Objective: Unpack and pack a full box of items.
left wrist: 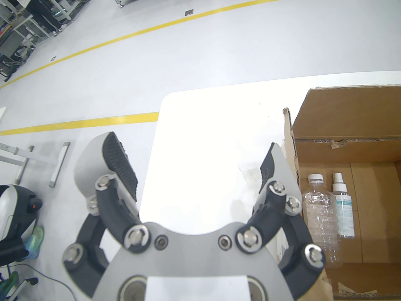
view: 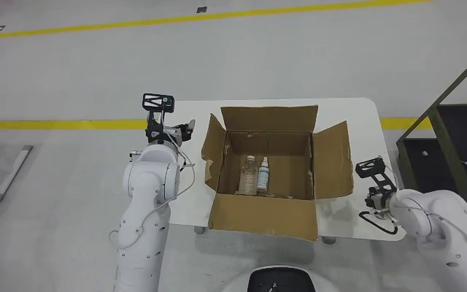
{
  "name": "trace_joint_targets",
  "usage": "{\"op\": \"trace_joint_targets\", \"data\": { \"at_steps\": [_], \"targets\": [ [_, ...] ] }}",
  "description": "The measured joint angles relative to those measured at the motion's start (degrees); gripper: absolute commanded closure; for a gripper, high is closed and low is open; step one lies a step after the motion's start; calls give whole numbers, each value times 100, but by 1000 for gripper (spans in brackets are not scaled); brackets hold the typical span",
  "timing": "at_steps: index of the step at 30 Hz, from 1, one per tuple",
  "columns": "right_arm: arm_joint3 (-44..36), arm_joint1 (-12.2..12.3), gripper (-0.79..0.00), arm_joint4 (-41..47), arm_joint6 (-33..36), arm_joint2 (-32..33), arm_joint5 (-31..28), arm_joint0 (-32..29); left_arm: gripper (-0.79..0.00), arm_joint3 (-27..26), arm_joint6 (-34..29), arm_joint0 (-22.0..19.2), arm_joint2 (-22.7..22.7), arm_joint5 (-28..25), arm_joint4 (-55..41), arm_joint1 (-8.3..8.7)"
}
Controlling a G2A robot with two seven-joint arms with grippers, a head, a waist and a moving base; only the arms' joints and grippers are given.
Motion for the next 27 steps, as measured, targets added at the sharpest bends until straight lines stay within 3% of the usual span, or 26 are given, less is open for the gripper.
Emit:
{"op": "trace_joint_targets", "data": {
  "at_steps": [5, 7, 8, 12, 16, 27],
  "targets": [
    [142, 40, 0, 192, 30, 484, 0, -150, -785, 0, 0, 0, 0, 0, 0, 0],
    [183, 58, -86, 242, 65, 641, -46, -203, -785, 0, 0, 0, 0, 0, 0, 0],
    [197, 64, -179, 269, 86, 687, -88, -225, -785, 0, 0, 0, 0, 0, 0, 0],
    [325, 86, -209, 296, 148, 790, -182, -257, -785, 0, 0, 0, 0, 0, 0, 0],
    [475, 93, -308, 182, 95, 709, -169, -223, -785, 0, 0, 0, 0, 0, 0, 0],
    [879, 84, -329, 155, -14, 427, -194, -67, -785, 0, 0, 0, 0, 0, 0, 0]
  ]
}}
